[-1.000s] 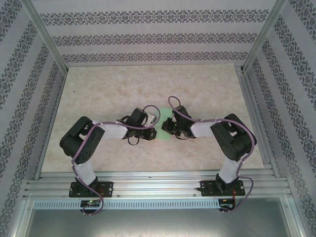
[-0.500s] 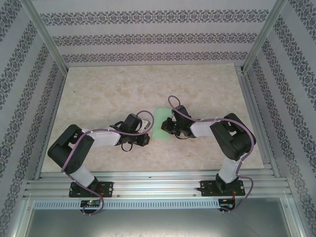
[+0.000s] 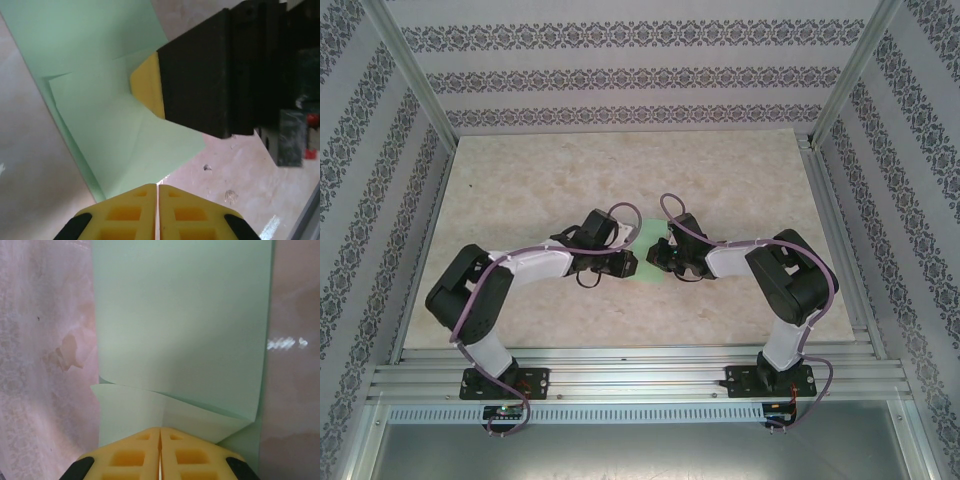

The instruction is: Fold a paper plane with a square sheet of paper (fold left side to right side)

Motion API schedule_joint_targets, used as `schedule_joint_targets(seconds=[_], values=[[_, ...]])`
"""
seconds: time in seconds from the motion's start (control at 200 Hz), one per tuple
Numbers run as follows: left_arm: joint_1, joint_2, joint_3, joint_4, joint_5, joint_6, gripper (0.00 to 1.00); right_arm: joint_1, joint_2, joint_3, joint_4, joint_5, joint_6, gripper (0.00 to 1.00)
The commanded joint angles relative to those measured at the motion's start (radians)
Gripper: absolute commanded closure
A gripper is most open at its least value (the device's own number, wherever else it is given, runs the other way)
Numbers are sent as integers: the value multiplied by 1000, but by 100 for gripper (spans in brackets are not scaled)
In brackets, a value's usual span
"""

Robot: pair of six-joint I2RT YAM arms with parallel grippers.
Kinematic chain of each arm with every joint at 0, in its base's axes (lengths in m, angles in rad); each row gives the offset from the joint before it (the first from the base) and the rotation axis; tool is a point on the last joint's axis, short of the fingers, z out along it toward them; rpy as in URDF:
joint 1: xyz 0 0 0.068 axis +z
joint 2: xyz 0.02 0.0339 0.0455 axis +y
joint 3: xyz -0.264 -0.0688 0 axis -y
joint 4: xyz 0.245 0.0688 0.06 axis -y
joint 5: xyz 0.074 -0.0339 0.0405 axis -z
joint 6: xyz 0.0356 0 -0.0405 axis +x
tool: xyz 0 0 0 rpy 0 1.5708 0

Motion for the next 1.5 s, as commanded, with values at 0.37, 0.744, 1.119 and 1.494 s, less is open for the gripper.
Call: schedule_joint_targets(seconds=[0.37,0.744,1.119,1.494], values=[[-5,130,-48,23,-79,-9,89,9,-113,-28,-27,-23,36,90],[-9,133,-70,36,-83,-14,90,80,9,-66,195,-38,212,92],[-9,138,-90,18,-119,-9,91,38,23,7,-93,92,20,92],[-9,143,-123,30,-128,-14,91,-122,42,65,-226,192,-157,91]])
